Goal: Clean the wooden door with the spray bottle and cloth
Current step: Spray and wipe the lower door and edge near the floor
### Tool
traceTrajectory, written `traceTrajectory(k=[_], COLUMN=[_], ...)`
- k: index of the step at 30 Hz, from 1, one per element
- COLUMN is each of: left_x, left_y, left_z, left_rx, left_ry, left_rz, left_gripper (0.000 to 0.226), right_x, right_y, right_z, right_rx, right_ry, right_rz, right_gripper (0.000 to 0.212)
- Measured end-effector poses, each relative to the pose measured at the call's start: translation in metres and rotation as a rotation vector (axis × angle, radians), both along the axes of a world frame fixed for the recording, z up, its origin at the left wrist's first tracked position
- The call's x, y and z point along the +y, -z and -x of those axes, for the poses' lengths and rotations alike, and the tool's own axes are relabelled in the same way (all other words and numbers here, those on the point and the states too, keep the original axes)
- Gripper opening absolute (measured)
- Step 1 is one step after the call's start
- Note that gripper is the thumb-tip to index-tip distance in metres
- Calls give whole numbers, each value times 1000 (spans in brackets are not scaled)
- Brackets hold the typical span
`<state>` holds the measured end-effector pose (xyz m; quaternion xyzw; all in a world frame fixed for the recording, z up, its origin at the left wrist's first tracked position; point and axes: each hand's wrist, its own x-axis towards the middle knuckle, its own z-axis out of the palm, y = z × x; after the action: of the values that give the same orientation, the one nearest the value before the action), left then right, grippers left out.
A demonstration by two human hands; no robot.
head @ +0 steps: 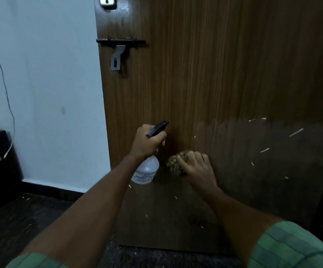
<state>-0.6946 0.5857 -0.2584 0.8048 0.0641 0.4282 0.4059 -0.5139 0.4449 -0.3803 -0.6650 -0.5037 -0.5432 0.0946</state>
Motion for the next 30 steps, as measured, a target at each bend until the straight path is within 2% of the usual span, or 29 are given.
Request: traceTrajectory(k=[1, 3, 5, 8, 10, 13, 16, 19, 23, 25, 28, 30], left_x=[-4, -10, -16, -25, -26, -26, -31, -43, -54, -55, -58, -61], left_y=[0, -1, -3, -7, -8, -9, -6, -2, 2, 3, 3, 3], left_z=[-1, -5, -10, -15, -17, -21, -28, -35, -42, -47, -56, -64], left_rx=[16, 16, 12, 11, 3, -13, -1, 13, 31, 27, 12, 0], left_ry=[5, 1, 1, 24, 28, 39, 52, 92, 143, 170, 195, 214], left_rz=[-16, -9, 20, 32, 32, 54, 60, 55, 42, 36, 29, 36], left_gripper=[29, 29, 29, 29, 29, 29, 30, 30, 29, 30, 31, 30], right_x=[-7, -1, 13, 17, 7, -25, -46, -40, -26, -29, -53, -74], right_y=[3, -18, -68, -133, -113, -41, -24, -58, -140, -128, -45, -13], right_z=[-3, 0, 12, 20, 12, -9, -24, -20, -8, -10, -19, -32], right_rx=[-3, -3, 96, 347, 307, 101, 37, 97, 316, 322, 194, 143], right_ry=[10, 16, 39, 50, 40, -13, -42, -21, 24, 67, 93, 70], right_rz=[46, -15, -250, -503, -449, -164, -12, -81, -445, -441, -190, 26], right_gripper=[70, 66, 51, 47, 47, 43, 47, 52, 49, 50, 53, 59])
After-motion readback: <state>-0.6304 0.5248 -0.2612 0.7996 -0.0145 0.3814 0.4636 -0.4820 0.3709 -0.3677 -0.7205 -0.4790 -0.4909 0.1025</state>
